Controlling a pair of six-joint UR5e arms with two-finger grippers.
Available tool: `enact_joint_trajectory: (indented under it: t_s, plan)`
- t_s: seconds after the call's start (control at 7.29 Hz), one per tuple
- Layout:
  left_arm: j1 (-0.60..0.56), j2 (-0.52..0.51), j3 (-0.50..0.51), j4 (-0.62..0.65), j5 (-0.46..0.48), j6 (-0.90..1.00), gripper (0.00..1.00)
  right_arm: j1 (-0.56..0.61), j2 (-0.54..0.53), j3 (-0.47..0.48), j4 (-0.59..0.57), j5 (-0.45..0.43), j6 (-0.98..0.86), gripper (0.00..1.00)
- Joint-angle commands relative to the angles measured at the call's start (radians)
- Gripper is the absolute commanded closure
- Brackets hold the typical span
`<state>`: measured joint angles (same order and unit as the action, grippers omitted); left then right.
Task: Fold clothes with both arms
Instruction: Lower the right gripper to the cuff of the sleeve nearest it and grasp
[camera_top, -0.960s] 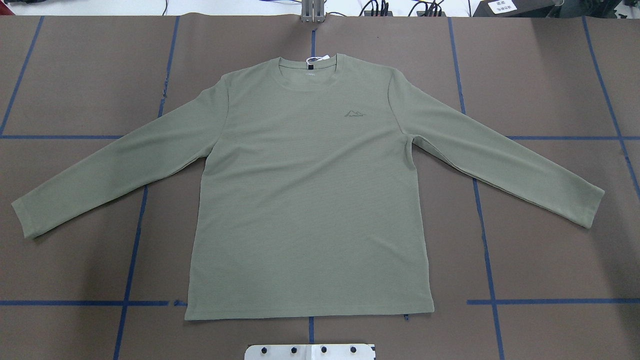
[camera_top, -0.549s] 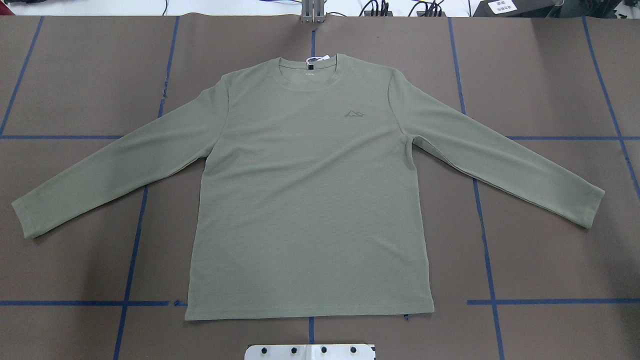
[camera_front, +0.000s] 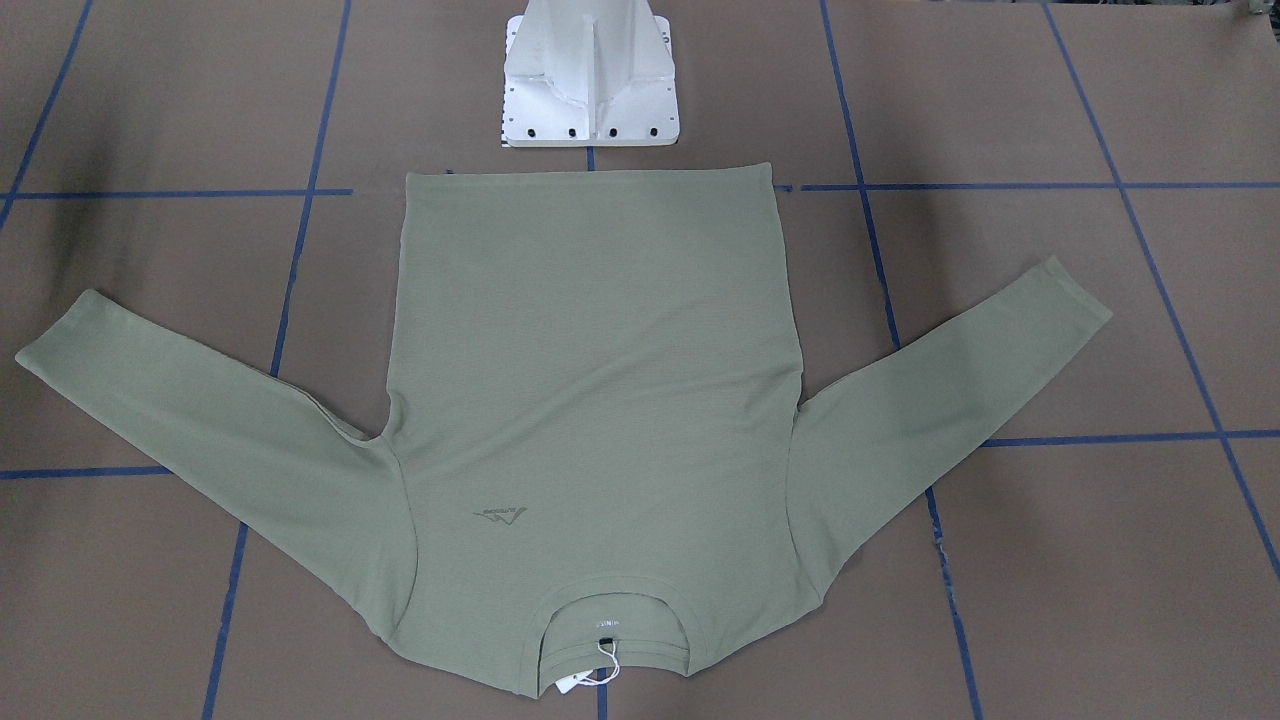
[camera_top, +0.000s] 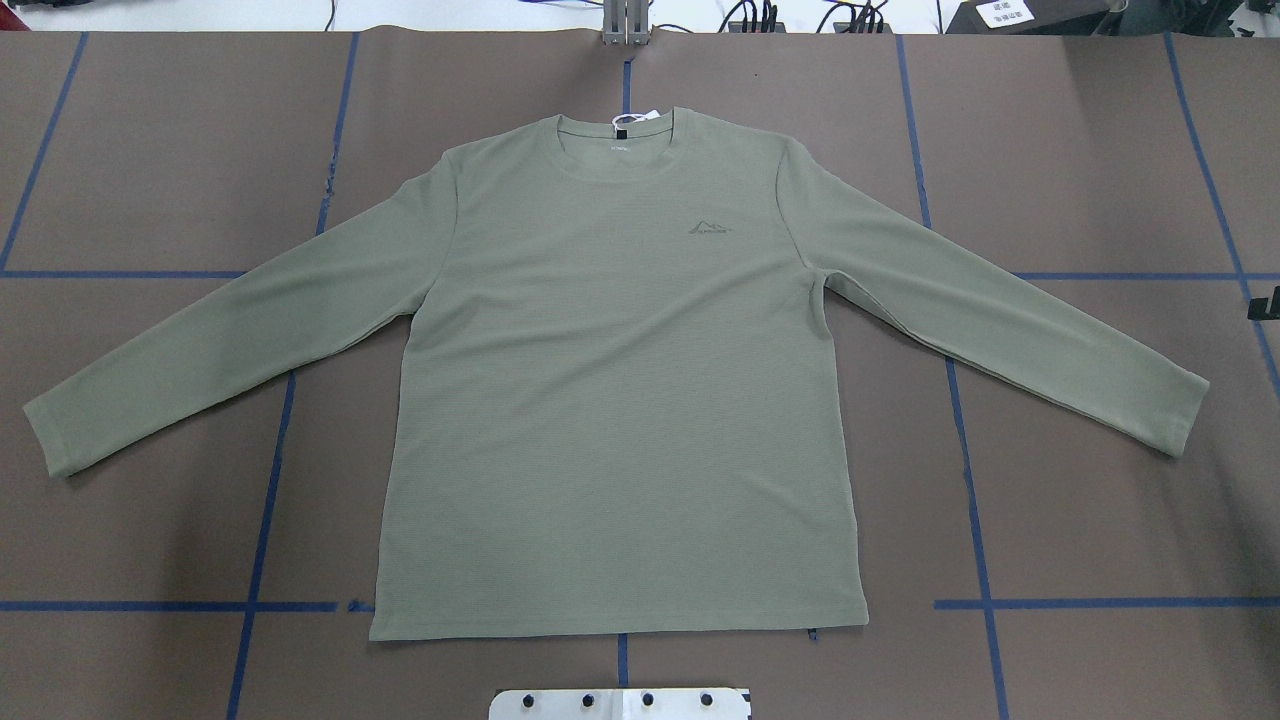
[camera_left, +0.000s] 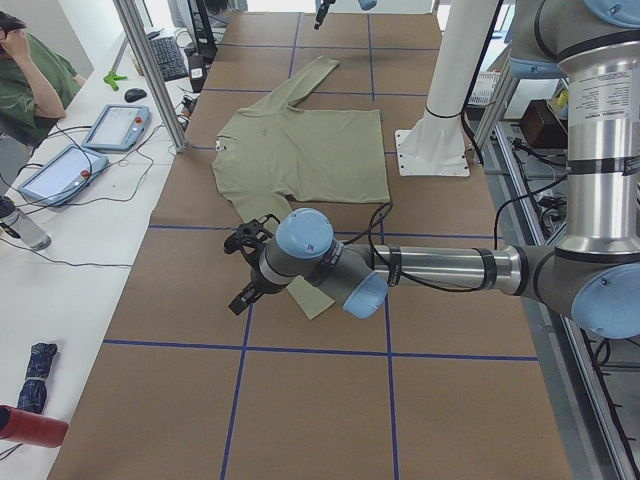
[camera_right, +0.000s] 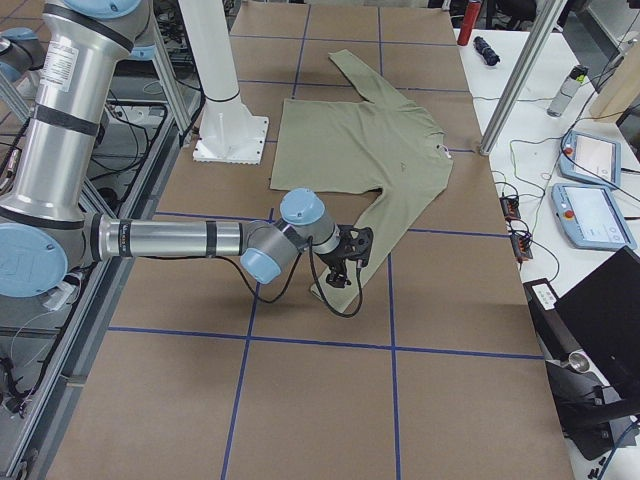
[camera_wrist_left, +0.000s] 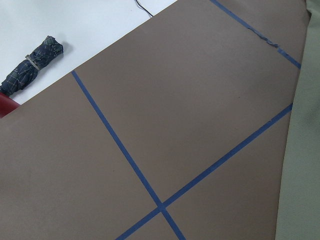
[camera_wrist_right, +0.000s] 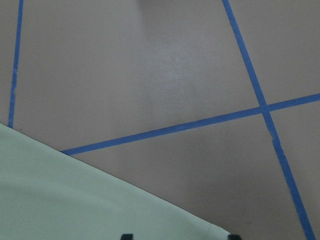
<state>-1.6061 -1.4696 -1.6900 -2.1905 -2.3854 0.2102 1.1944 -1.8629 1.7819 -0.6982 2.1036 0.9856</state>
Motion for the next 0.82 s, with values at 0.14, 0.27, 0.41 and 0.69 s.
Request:
enact_joint_trajectory:
  t_s: [0.14,0.27,0.41,0.69]
  plan:
    - [0.000,0.000,0.003,0.000,0.000,0.000,0.00,-0.064,0.060,-0.218,0.233,-0.031,0.037,0.30]
    - [0.002,0.000,0.003,0.000,0.000,0.000,0.00,-0.119,0.089,-0.226,0.236,-0.057,0.033,0.30]
    - [0.000,0.000,0.003,0.000,0.000,0.000,0.00,-0.157,0.094,-0.254,0.243,-0.079,0.030,0.30]
    - [0.002,-0.001,0.003,0.000,0.000,0.000,0.00,-0.168,0.096,-0.350,0.342,-0.080,0.028,0.30]
